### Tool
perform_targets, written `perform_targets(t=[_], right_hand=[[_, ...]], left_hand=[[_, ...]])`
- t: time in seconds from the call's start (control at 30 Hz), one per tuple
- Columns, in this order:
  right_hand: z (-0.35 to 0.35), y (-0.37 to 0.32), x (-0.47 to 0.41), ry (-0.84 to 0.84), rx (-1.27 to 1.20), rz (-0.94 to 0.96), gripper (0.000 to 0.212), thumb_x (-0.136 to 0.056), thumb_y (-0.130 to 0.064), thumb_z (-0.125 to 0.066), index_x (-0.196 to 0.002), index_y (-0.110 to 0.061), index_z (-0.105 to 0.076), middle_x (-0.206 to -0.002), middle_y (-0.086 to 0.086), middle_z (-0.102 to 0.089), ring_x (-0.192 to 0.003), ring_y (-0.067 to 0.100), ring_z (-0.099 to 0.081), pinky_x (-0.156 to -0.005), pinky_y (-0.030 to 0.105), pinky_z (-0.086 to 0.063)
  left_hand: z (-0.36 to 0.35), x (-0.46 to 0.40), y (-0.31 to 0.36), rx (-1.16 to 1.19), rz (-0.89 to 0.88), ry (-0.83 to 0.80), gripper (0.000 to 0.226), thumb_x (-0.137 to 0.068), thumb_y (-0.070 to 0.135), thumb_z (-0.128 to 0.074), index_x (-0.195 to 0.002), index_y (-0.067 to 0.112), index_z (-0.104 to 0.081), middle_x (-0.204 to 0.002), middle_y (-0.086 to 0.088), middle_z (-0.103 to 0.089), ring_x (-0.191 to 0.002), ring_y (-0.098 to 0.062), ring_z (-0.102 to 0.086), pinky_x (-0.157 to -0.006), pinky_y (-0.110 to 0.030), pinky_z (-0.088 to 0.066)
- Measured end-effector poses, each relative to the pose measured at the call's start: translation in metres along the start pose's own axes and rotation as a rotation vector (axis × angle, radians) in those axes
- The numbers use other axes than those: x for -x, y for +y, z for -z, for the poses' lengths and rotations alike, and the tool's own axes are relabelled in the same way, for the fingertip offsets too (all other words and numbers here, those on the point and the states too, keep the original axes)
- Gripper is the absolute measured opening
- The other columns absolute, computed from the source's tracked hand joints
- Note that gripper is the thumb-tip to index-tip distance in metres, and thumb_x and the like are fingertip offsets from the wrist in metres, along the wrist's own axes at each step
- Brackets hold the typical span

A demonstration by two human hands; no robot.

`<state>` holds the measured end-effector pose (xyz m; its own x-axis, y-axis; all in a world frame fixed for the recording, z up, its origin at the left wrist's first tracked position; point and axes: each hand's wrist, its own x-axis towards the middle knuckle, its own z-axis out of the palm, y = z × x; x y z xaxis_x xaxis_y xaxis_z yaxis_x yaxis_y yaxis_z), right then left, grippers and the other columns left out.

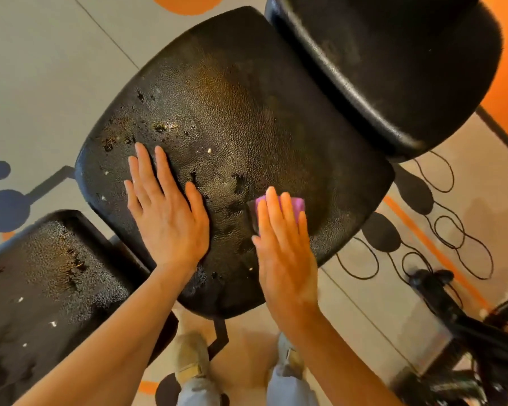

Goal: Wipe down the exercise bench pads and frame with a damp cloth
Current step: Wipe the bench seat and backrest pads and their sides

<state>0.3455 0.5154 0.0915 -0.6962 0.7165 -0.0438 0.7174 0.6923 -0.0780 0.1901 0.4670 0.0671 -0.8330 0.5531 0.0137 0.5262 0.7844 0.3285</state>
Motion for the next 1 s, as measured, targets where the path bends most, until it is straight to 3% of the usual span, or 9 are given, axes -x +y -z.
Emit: perform_targets(t=[0.07,0.23,0.37,0.43,0.57,0.63,0.73,0.83,1.0], right_hand=[[-0.002,0.025,-0.006,-0.005,-0.004,0.093,0.050,-0.099,-0.022,-0.039,-0.146,-0.007,-0.033,-0.154,0.011,-0.033,-0.144,0.029,-0.026,-0.119,0.044,-0.021],[0.011,0.052,-0.063,0.192,-0.141,-0.359,0.045,-0.103,-0.021,-0.033,-0.146,-0.005,-0.033,-0.154,0.014,-0.031,-0.145,0.030,-0.025,-0.117,0.048,-0.026],[-0.002,-0.005,0.026,0.026,-0.028,-0.085,0.053,-0.097,-0.024,-0.043,-0.147,-0.009,-0.035,-0.154,0.011,-0.033,-0.145,0.030,-0.025,-0.119,0.045,-0.020],[-0.005,0.014,0.027,0.036,-0.013,0.028,0.048,-0.097,-0.022,-0.041,-0.144,-0.010,-0.040,-0.151,0.010,-0.038,-0.142,0.029,-0.031,-0.116,0.044,-0.021],[0.008,0.076,-0.045,0.209,-0.144,-0.415,0.045,-0.104,-0.022,-0.029,-0.146,-0.008,-0.035,-0.154,0.012,-0.032,-0.145,0.028,-0.024,-0.120,0.046,-0.018],[0.001,0.053,-0.036,0.267,-0.160,-0.568,0.046,-0.104,-0.023,-0.028,-0.147,-0.007,-0.033,-0.156,0.011,-0.028,-0.146,0.026,-0.020,-0.120,0.045,-0.018],[-0.010,-0.018,0.030,0.165,-0.149,-0.378,0.050,-0.099,-0.023,-0.032,-0.147,-0.007,-0.034,-0.155,0.012,-0.029,-0.146,0.029,-0.021,-0.118,0.046,-0.023],[-0.008,0.012,0.022,0.132,-0.158,-0.246,0.049,-0.100,-0.023,-0.032,-0.146,-0.007,-0.036,-0.154,0.012,-0.032,-0.145,0.028,-0.023,-0.118,0.045,-0.023],[0.001,0.080,-0.046,0.317,-0.266,-0.636,0.047,-0.104,-0.023,-0.028,-0.147,-0.004,-0.031,-0.156,0.013,-0.026,-0.147,0.028,-0.018,-0.120,0.047,-0.018]], left_hand=[[0.000,0.001,0.000,0.024,-0.004,-0.005,0.062,-0.104,0.033,-0.031,-0.159,0.012,-0.012,-0.168,-0.011,-0.002,-0.155,-0.027,-0.002,-0.126,-0.044,-0.003],[0.004,0.000,-0.006,0.118,-0.043,-0.023,0.063,-0.104,0.031,-0.036,-0.159,0.011,-0.011,-0.168,-0.011,-0.001,-0.155,-0.027,0.001,-0.126,-0.043,0.001],[0.010,0.017,-0.014,0.127,-0.192,-0.099,0.064,-0.105,0.028,-0.035,-0.158,0.005,-0.009,-0.167,-0.013,0.001,-0.155,-0.030,0.002,-0.125,-0.044,0.002],[0.009,0.032,-0.017,0.082,-0.239,-0.110,0.065,-0.103,0.032,-0.031,-0.157,0.002,-0.011,-0.167,-0.015,-0.002,-0.155,-0.031,0.000,-0.126,-0.046,-0.001],[0.004,0.036,-0.018,0.019,-0.269,-0.084,0.065,-0.103,0.033,-0.029,-0.157,0.000,-0.011,-0.166,-0.018,-0.003,-0.154,-0.033,-0.003,-0.126,-0.047,-0.005],[0.002,0.037,-0.019,0.004,-0.281,-0.076,0.064,-0.104,0.032,-0.028,-0.156,-0.001,-0.011,-0.166,-0.019,-0.003,-0.154,-0.034,-0.002,-0.126,-0.048,-0.004],[0.003,0.040,-0.019,0.007,-0.288,-0.084,0.064,-0.104,0.031,-0.028,-0.157,-0.001,-0.009,-0.166,-0.019,-0.001,-0.154,-0.034,-0.001,-0.125,-0.049,-0.005],[0.003,0.039,-0.019,0.001,-0.286,-0.087,0.065,-0.104,0.032,-0.027,-0.157,0.001,-0.007,-0.167,-0.018,0.000,-0.155,-0.033,0.000,-0.125,-0.049,-0.005],[0.000,0.038,-0.020,-0.006,-0.287,-0.076,0.064,-0.105,0.033,-0.027,-0.157,0.001,-0.008,-0.166,-0.018,-0.001,-0.155,-0.032,0.000,-0.126,-0.046,-0.002]])
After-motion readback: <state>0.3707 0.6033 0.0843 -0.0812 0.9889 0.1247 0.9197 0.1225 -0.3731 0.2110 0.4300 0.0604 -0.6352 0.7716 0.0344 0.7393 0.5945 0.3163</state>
